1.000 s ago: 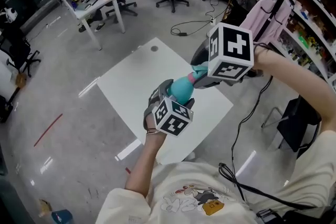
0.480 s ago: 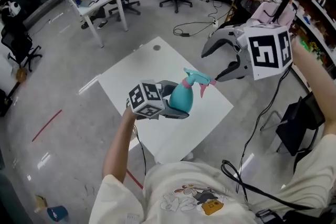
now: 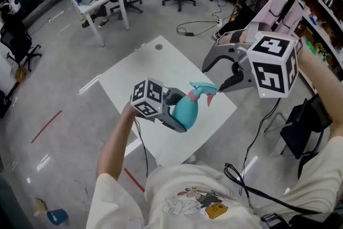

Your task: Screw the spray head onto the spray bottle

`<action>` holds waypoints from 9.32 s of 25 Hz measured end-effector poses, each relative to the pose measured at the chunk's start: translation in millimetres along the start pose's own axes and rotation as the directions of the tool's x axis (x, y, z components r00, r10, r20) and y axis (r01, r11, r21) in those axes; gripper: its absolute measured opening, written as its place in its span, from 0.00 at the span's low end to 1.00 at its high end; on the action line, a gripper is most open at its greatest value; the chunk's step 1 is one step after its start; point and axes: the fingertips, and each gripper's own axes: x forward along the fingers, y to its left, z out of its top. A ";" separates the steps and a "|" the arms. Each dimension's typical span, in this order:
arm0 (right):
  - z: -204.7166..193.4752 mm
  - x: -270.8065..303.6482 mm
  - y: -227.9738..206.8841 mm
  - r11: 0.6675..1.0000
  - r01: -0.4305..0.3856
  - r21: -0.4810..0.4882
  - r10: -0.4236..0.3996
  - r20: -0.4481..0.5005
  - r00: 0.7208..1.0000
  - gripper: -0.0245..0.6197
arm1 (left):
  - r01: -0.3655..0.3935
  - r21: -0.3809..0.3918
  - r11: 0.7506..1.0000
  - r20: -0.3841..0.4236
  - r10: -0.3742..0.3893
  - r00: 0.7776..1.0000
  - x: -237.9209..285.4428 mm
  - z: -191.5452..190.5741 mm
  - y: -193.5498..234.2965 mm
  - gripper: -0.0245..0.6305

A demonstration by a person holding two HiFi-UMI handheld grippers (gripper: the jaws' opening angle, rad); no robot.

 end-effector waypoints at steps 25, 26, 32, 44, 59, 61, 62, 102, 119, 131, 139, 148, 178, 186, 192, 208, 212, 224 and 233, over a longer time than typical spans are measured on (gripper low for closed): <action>9.2 39.5 2.8 0.834 -0.264 0.484 0.174 0.223 0.959 0.24 | -0.389 0.095 0.916 -0.089 0.397 0.913 -6.3 21.1 30.7 0.66; 9.0 40.4 4.1 0.831 -0.269 0.487 0.181 0.221 0.958 0.24 | -0.392 0.093 0.915 -0.098 0.400 0.911 -5.4 20.2 31.0 0.66; 10.4 43.2 6.7 0.771 -0.326 0.548 0.213 0.260 0.942 0.24 | -0.438 0.093 0.894 -0.136 0.447 0.884 -5.1 18.4 33.5 0.66; 16.2 43.7 30.3 0.976 -0.212 0.057 0.215 -0.058 0.975 0.24 | -0.297 0.032 0.954 -0.228 0.297 0.927 11.3 14.7 15.8 0.66; -12.5 49.0 14.0 0.820 -0.184 0.542 0.217 0.002 0.976 0.24 | -0.713 -0.068 0.698 -0.263 0.677 0.688 -6.6 14.5 57.5 0.66; -18.1 50.1 11.1 0.770 -0.159 0.618 0.207 -0.006 0.978 0.24 | -0.800 -0.032 0.598 -0.268 0.766 0.584 -16.2 16.5 68.4 0.66; -21.7 51.0 10.3 0.739 -0.142 0.659 0.204 -0.018 0.979 0.24 | -0.840 -0.014 0.543 -0.270 0.807 0.526 -21.3 16.8 73.8 0.66; 18.7 18.0 11.2 0.997 -0.027 0.071 0.026 0.017 1.000 0.40 | -0.084 0.082 0.993 -0.095 0.091 0.991 17.0 7.4 -3.2 0.66; 41.6 45.2 56.2 0.961 -0.277 0.015 0.276 0.043 0.960 0.27 | -0.015 0.142 0.990 -0.166 0.039 0.985 37.3 20.2 -15.2 0.66; 3.6 51.9 31.6 0.878 -0.221 0.425 0.219 0.053 0.974 0.25 | -0.476 0.072 0.876 -0.160 0.482 0.862 13.9 22.0 43.3 0.66; -28.0 55.5 -10.3 0.515 -0.074 0.854 0.061 0.049 0.997 0.25 | -0.911 -0.002 0.412 -0.210 0.891 0.403 -42.5 19.8 92.7 0.66; -38.8 60.8 -25.3 0.491 0.099 0.865 -0.036 -0.094 0.995 0.28 | -0.937 -0.119 0.328 -0.206 0.915 0.346 -44.6 4.6 103.7 0.66; 73.8 47.4 57.6 0.963 -0.129 -0.236 0.122 -0.042 0.992 0.37 | 0.291 0.094 0.952 -0.154 -0.275 0.949 50.7 -10.8 -66.9 0.66; 77.8 61.3 71.0 0.950 -0.234 -0.208 0.235 -0.021 0.972 0.30 | 0.294 0.117 0.948 -0.213 -0.265 0.940 49.8 -10.2 -71.1 0.66; 76.1 62.9 80.9 0.945 -0.288 -0.153 0.292 0.007 0.956 0.24 | 0.235 0.128 0.964 -0.246 -0.199 0.949 50.9 -11.9 -61.7 0.66; -37.2 89.2 27.9 0.567 -0.111 0.817 0.138 0.038 0.990 0.24 | -0.810 0.042 0.585 -0.343 0.770 0.538 -3.2 -20.7 87.5 0.66; -56.6 93.5 17.1 0.290 -0.074 0.954 0.049 0.062 0.997 0.24 | -0.932 0.209 0.297 -0.369 0.906 0.206 -35.5 -22.4 113.1 0.66; -56.0 77.2 17.7 0.329 -0.119 0.937 0.009 0.123 0.992 0.40 | -0.838 0.046 0.544 -0.301 0.807 0.507 -2.6 -58.7 120.4 0.66; -0.4 43.4 23.8 0.924 -0.094 0.371 0.062 0.098 0.993 0.41 | -0.089 0.095 0.992 -0.045 0.094 0.995 34.8 -30.5 13.5 0.66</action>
